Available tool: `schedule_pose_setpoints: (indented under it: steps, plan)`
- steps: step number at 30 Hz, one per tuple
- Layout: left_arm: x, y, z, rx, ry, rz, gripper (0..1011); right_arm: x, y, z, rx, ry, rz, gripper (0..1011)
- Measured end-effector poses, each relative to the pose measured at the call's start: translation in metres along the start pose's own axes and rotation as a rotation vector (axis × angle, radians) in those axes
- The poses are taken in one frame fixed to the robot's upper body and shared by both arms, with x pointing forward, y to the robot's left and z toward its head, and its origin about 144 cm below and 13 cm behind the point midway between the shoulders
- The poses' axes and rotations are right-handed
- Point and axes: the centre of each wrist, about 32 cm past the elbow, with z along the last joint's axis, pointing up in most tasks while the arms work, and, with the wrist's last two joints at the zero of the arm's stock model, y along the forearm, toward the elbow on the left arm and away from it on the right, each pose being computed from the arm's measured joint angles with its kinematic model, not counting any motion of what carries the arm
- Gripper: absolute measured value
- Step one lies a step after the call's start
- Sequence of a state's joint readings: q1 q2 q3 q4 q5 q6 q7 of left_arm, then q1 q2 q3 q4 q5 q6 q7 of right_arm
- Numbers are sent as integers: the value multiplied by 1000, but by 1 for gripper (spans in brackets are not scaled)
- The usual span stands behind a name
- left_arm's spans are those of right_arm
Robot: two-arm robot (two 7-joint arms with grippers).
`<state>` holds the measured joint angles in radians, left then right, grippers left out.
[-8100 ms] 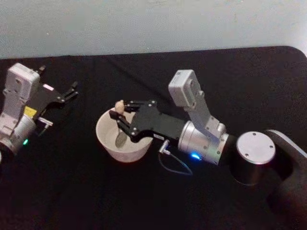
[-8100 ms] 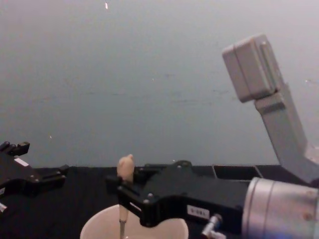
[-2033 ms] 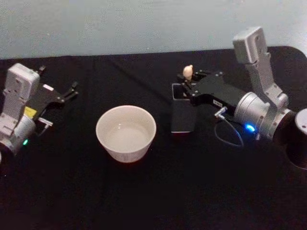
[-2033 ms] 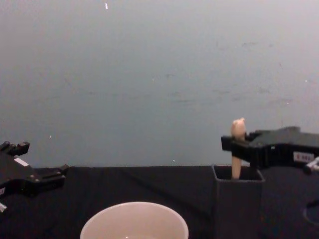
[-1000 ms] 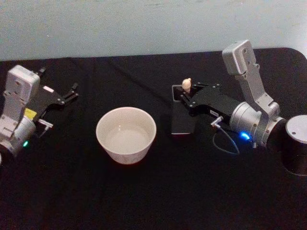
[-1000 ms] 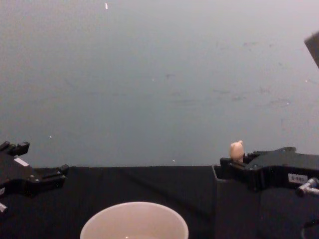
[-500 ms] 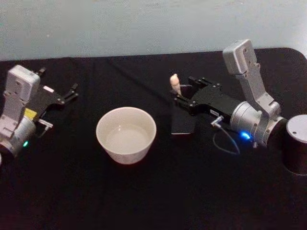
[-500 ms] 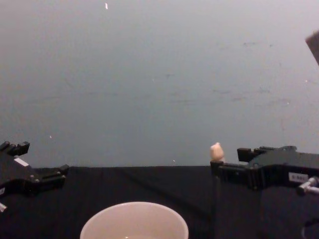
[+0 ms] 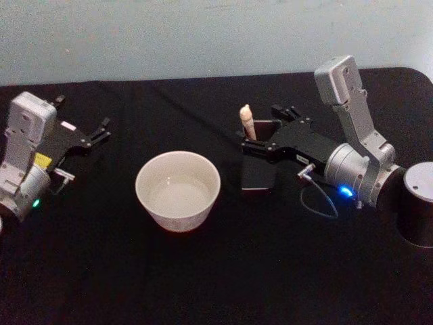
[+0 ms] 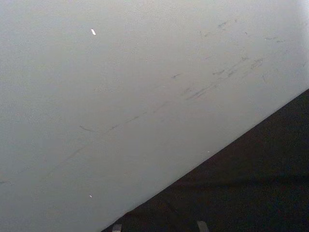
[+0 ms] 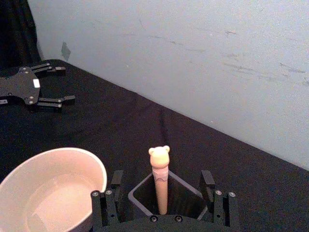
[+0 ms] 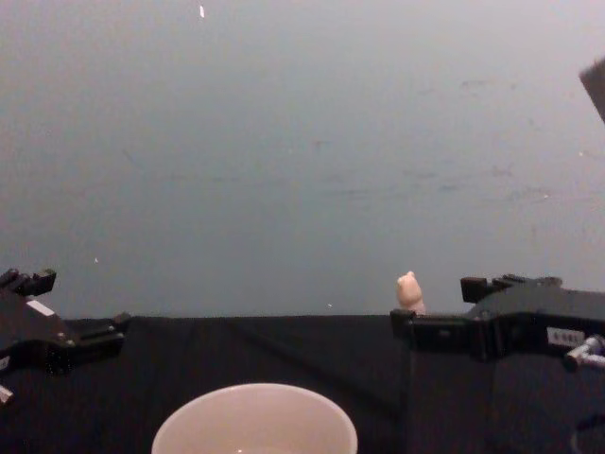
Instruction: Pick up the stirring spoon with one hand, stir inside the cup, then place it back in its original position.
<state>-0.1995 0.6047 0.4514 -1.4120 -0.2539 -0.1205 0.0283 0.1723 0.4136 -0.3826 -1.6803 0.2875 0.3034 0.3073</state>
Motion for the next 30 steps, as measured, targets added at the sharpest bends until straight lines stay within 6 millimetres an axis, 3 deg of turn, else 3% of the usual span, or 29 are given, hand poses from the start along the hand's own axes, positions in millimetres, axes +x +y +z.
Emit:
schedule_pose_setpoints:
  steps: [10,15,21,30]
  plan:
    - [0,0,0,0,0,0,1001,7,0,19,158,48,-50,1002]
    - [0,0,0,0,0,0,1001,13,5,20,237,72,-178,1002]
    - [0,0,0,0,0,0,1001,24,18,4,199,69,-358,1002]
    - [0,0,0,0,0,0,1001,31,33,-26,71,48,-431,1002]
